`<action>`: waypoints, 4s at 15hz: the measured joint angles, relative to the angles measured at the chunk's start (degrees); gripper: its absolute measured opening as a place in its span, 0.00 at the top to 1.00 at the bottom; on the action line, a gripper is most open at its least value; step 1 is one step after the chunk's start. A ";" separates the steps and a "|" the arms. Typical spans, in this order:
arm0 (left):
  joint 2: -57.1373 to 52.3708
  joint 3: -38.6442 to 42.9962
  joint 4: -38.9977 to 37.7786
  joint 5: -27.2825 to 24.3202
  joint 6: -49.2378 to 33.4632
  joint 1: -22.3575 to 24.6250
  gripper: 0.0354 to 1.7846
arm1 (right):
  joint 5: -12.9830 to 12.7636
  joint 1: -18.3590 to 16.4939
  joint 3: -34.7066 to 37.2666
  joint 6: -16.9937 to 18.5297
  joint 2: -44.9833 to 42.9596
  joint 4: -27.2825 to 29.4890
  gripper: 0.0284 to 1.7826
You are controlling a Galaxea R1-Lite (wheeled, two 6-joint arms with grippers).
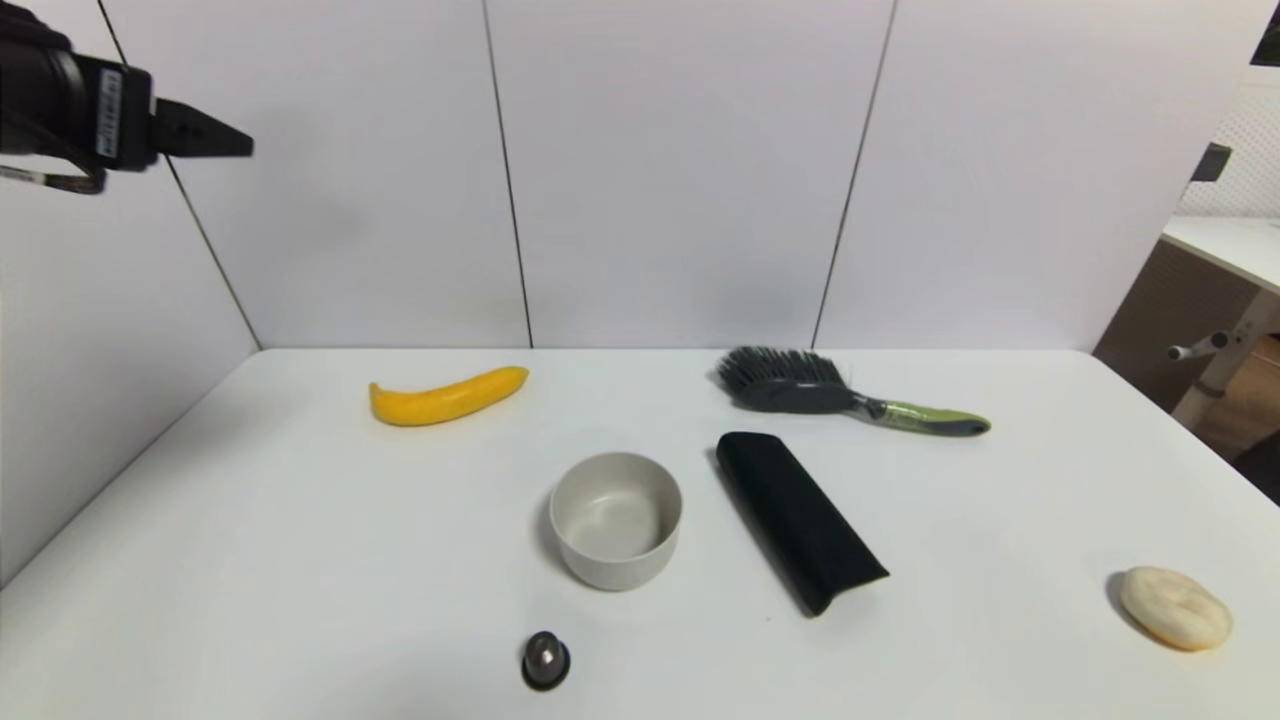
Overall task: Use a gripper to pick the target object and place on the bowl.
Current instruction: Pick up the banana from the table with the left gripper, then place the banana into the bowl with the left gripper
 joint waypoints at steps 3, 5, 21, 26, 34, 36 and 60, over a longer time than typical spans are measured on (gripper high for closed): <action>7.91 -1.57 1.76 -5.49 5.64 0.30 0.06 | 0.02 0.00 0.00 -0.02 0.00 0.02 0.04; 12.04 -1.82 2.30 -10.02 10.78 0.48 0.06 | 0.02 0.00 0.00 -0.02 0.00 0.00 0.04; 40.72 -12.95 11.18 -40.98 41.09 6.02 0.06 | 0.02 0.00 0.00 0.00 0.00 0.00 0.04; 46.53 -13.03 0.84 -49.75 46.07 6.72 0.06 | 0.02 0.00 0.00 -0.02 0.00 0.00 0.04; 48.30 -12.31 8.46 -52.81 51.14 7.11 0.06 | 0.00 0.00 0.00 -0.02 0.00 0.02 0.04; 48.70 -12.24 8.48 -52.83 51.35 7.22 0.06 | 0.02 0.00 0.00 -0.02 0.00 0.00 0.04; 37.35 -10.39 16.84 -50.58 53.83 6.30 0.67 | 0.02 0.00 0.00 0.00 0.00 0.02 0.04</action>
